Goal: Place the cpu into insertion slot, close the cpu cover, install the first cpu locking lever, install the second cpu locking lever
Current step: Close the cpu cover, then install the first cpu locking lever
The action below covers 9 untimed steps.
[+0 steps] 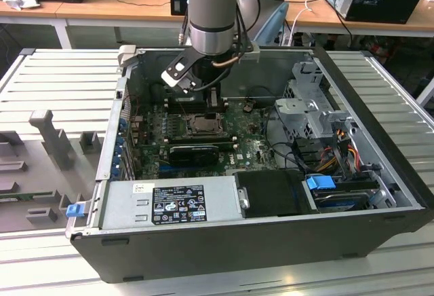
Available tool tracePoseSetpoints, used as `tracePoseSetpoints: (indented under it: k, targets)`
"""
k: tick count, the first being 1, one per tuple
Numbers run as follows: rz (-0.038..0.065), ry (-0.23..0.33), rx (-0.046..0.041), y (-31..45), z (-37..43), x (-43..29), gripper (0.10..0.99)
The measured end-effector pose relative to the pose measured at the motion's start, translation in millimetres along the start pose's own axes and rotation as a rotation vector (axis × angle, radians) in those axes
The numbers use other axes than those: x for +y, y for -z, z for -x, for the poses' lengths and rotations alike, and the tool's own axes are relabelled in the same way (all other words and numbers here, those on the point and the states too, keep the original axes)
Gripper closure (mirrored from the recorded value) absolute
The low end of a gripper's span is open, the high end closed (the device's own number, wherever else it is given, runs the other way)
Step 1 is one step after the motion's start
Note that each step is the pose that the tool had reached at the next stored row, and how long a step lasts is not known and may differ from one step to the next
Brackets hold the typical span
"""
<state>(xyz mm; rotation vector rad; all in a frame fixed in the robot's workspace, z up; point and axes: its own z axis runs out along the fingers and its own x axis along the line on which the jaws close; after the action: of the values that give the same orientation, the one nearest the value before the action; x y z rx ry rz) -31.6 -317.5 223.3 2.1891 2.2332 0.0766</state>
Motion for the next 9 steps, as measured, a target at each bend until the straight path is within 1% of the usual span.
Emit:
tracePoseSetpoints:
  k: [5,9]
  targets:
    - [0.0,0.0,0.0001,0.4,-0.2,-9.0,0.98]
    - [0.0,0.0,0.0001,0.5,-0.3,-12.3,0.98]
